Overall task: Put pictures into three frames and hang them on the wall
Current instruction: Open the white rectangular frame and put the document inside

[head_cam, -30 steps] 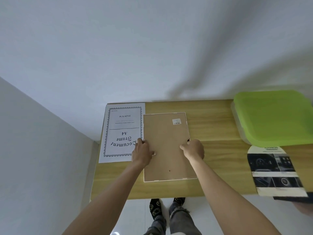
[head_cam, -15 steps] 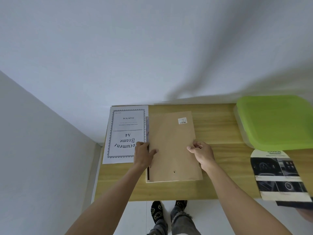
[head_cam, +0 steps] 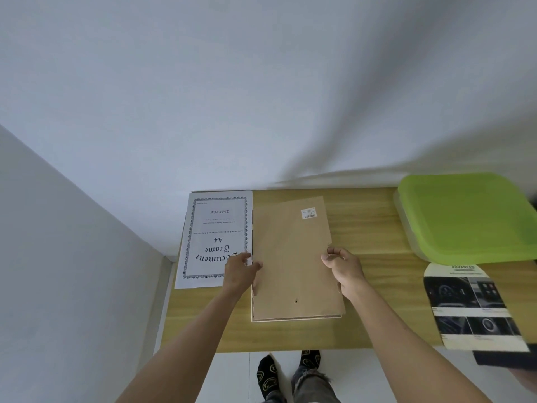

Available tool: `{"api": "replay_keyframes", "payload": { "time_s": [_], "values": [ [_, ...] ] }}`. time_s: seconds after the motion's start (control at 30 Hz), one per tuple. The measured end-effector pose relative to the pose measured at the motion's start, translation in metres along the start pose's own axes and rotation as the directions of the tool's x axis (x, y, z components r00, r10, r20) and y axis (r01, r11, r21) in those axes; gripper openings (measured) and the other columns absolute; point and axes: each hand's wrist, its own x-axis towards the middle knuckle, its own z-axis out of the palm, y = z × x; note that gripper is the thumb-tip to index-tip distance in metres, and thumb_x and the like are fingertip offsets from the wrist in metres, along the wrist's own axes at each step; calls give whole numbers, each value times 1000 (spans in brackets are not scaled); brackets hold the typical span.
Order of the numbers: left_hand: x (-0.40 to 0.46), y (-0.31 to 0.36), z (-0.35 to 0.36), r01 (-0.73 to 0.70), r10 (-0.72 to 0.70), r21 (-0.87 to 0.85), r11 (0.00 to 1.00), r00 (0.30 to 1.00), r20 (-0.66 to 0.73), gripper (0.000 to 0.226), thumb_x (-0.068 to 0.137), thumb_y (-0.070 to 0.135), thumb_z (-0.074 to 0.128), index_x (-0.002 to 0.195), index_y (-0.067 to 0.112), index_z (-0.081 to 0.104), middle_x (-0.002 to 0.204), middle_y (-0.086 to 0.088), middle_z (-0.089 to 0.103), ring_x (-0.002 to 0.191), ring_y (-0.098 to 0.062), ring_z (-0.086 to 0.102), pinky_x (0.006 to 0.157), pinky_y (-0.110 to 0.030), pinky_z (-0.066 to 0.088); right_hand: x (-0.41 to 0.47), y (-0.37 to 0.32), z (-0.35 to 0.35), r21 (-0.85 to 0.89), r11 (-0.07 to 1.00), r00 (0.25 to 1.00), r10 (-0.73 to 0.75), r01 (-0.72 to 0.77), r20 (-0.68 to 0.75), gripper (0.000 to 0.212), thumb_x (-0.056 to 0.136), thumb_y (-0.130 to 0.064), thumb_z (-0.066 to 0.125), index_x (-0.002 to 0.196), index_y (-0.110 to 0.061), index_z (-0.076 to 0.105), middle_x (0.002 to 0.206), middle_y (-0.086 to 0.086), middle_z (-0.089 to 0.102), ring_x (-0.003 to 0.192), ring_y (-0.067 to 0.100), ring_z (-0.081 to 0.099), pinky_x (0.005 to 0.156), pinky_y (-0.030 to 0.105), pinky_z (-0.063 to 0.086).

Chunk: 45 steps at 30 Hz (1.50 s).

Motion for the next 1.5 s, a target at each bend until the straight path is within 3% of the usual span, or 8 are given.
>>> {"api": "replay_keyframes", "payload": {
  "time_s": [0.2, 0.3, 0.47, 0.6, 0.97, 1.2, 1.37, 1.5],
  "values": [
    [-8, 13, 9, -125, 125, -6, 992, 992, -28, 25, 84, 29, 71, 104, 16, 74, 99, 0, 68, 84, -15, 64, 70, -24, 49, -4, -4, -23, 83, 997, 999, -1, -2, 33, 14, 86, -4, 73, 92, -15, 68, 89, -2, 71, 86, 10, 62, 66, 27, 46],
    [-14, 28, 21, -208, 208, -17, 978, 978, 25, 9, 87, 18, 69, 88, 12, 75, 76, -1, 65, 68, -15, 58, 63, -23, 46, 1, -2, -41, 13, 997, 996, -77, 78, -53, 13, 83, -17, 79, 92, -19, 71, 100, 0, 73, 99, 18, 65, 85, 34, 52],
    [-23, 59, 58, -248, 239, 33, 968, 955, 174, 11, 82, 11, 72, 92, 11, 76, 88, -10, 72, 82, -25, 67, 76, -32, 53, 5, -7, -82, -238, 963, 987, -144, 124, -70, 46, 84, -21, 73, 129, -20, 63, 131, 3, 63, 117, 23, 59, 101, 39, 48],
    [-28, 83, 97, -276, 250, 78, 958, 937, 243, 13, 79, 6, 73, 92, 8, 75, 86, -8, 73, 77, -18, 64, 65, -21, 48, 18, -14, -119, -370, 922, 988, -142, 112, -54, 57, 86, -16, 65, 142, -13, 51, 142, 6, 54, 127, 25, 52, 103, 36, 44],
    [-27, 115, 183, -246, 219, 253, 936, 967, 130, 10, 77, 9, 70, 81, 10, 61, 91, -10, 64, 86, -26, 60, 76, -34, 51, 68, -5, -176, -625, 748, 969, -237, 224, 65, 35, 90, -8, 53, 125, -4, 55, 108, 9, 63, 94, 26, 62, 81, 36, 54],
    [-23, 121, 214, -192, 176, 364, 911, 981, 76, 15, 74, 6, 67, 74, 2, 53, 93, -16, 60, 81, -28, 53, 66, -31, 40, 95, -2, -188, -750, 609, 955, -278, 259, 104, 55, 95, -23, 53, 146, -5, 40, 138, 11, 51, 129, 31, 48, 106, 46, 45],
    [-31, 117, 236, -159, 156, 432, 888, 987, 42, 16, 80, 7, 64, 92, -2, 59, 115, -12, 45, 99, -32, 53, 91, -36, 47, 96, 8, -184, -857, 435, 928, -352, 275, 119, 52, 101, -28, 49, 145, -2, 38, 142, 12, 44, 129, 30, 43, 104, 41, 44],
    [-35, 114, 244, -159, 174, 523, 837, 984, 21, 10, 83, 5, 61, 89, -1, 56, 118, -11, 42, 101, -31, 48, 88, -42, 49, 94, 19, -180, -894, 338, 899, -414, 294, 139, 53, 101, -27, 51, 145, 1, 40, 142, 14, 44, 127, 31, 43, 105, 39, 42]
  ]
}}
